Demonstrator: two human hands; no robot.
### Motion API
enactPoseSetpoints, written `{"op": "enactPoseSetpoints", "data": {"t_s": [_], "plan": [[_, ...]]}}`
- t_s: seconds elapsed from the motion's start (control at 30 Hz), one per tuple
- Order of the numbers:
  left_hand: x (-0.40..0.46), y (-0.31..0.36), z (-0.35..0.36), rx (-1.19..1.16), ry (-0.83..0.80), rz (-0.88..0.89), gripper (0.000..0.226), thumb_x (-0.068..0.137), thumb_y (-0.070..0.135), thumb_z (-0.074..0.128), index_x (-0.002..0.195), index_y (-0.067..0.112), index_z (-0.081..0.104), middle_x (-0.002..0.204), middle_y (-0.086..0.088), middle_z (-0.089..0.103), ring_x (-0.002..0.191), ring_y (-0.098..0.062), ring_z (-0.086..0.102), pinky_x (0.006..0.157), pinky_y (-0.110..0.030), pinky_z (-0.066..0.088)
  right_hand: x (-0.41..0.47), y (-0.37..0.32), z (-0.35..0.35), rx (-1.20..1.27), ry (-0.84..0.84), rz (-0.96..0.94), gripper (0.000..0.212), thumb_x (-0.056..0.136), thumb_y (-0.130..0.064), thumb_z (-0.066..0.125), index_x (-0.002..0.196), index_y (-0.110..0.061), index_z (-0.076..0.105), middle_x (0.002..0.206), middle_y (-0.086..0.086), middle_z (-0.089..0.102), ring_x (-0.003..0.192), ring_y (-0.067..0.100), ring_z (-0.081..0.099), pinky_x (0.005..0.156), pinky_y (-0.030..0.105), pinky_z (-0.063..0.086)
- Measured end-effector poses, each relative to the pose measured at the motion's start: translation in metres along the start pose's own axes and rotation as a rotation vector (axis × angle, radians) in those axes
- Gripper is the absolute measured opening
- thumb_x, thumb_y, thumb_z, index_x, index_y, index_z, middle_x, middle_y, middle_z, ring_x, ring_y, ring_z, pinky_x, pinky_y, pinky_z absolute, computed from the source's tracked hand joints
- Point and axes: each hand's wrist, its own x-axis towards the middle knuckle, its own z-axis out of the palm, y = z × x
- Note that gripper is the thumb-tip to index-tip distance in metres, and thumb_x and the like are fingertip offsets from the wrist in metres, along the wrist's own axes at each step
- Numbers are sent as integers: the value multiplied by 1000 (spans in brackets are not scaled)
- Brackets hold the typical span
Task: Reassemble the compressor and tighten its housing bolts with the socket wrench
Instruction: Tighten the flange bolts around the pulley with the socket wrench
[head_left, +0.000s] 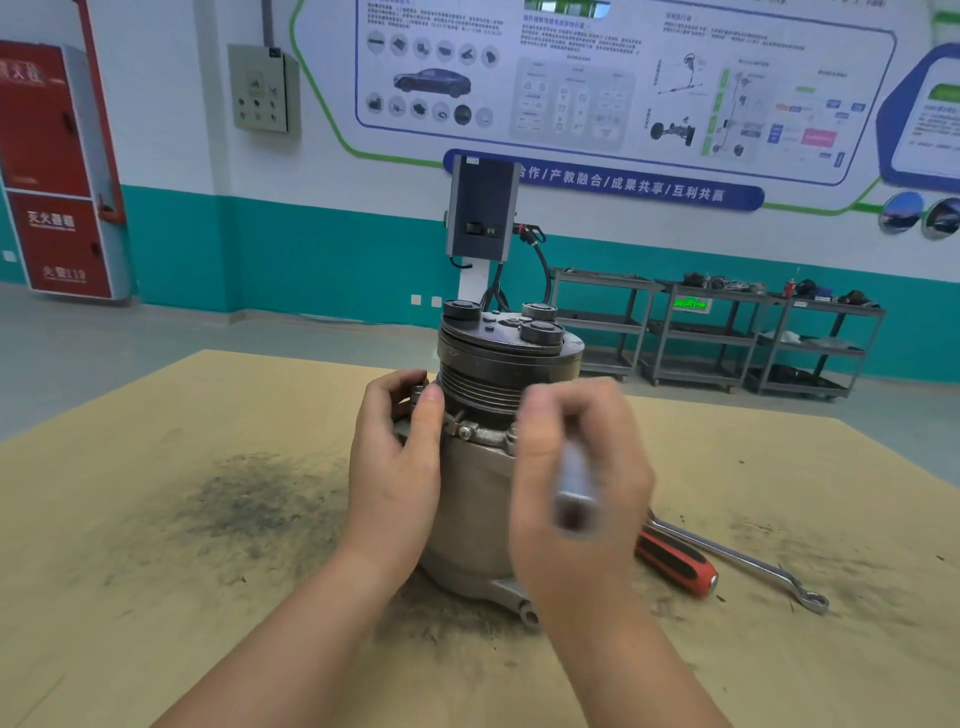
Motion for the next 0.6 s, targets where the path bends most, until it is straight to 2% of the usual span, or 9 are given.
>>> {"op": "enactPoseSetpoints", "data": {"t_s": [0.07, 0.13, 0.2, 0.23, 0.3, 0.33, 0.4, 0.5, 0.6], "plan": [[-1, 1, -1, -54, -35, -28, 8, 100, 24, 53, 107, 26, 55, 108, -3, 64, 101, -21, 63, 85, -33, 52, -5, -1, 7, -94, -91, -58, 19, 92, -20, 53, 81, -7, 61, 79, 0, 55, 73, 16, 51, 63, 28, 42], [-2, 1, -1, -62, -41, -34, 10, 99, 22, 56, 104, 30, 54, 102, 3, 66, 94, -20, 65, 75, -28, 53, -5, 0, 9, -120, -130, -65, 19, 92, -21, 55, 88, -6, 65, 87, 2, 59, 78, 18, 55, 66, 27, 44], [-1, 0, -1, -58, -26, -21, 10, 100, 21, 56, 104, 30, 54, 105, 0, 66, 97, -20, 65, 79, -30, 53, -2, 3, 5, -133, -132, -97, 20, 93, -21, 54, 91, -5, 66, 89, 5, 60, 80, 20, 57, 68, 30, 47], [-1, 0, 0, -51, -17, -8, 8, 100, 22, 54, 106, 28, 55, 107, -3, 65, 99, -17, 64, 84, -31, 51, 1, 4, 2, -114, -125, -120, 19, 94, -19, 51, 92, -6, 65, 89, 6, 60, 81, 21, 57, 69, 32, 48], [0, -1, 0, 0, 6, 27, 9, 101, 21, 52, 106, 27, 56, 108, 4, 64, 98, -2, 61, 85, -18, 45, 7, 3, -4, 43, -60, -109, 15, 96, -16, 44, 95, -14, 59, 90, 9, 60, 79, 24, 57, 70, 37, 48], [1, -1, 1, 20, 15, 32, 10, 101, 22, 51, 105, 29, 56, 107, 8, 63, 96, 5, 59, 82, -10, 42, 11, 1, -7, 166, 6, -65, 15, 97, -15, 41, 96, -20, 56, 89, 12, 60, 73, 26, 56, 67, 38, 47], [0, -2, 1, 30, 15, 28, 10, 101, 24, 51, 104, 33, 55, 107, 12, 63, 95, 8, 57, 78, -3, 40, 19, 0, -14, 389, 154, 73, 18, 97, -16, 38, 93, -26, 51, 81, 11, 61, 60, 26, 53, 56, 34, 44], [1, -3, 0, 39, 14, 29, 10, 101, 25, 51, 104, 33, 55, 108, 13, 62, 96, 10, 57, 77, -1, 39, 29, 4, -25, 621, 299, 369, 15, 96, -13, 36, 87, -16, 48, 66, 6, 62, 46, 20, 48, 46, 23, 39], [1, -4, 0, 42, 14, 33, 11, 101, 25, 51, 105, 34, 55, 109, 14, 62, 97, 11, 56, 78, -1, 39, 33, 13, -30, 728, 372, 572, 21, 99, -8, 31, 85, -11, 46, 60, 7, 59, 41, 19, 43, 44, 21, 33]]}}
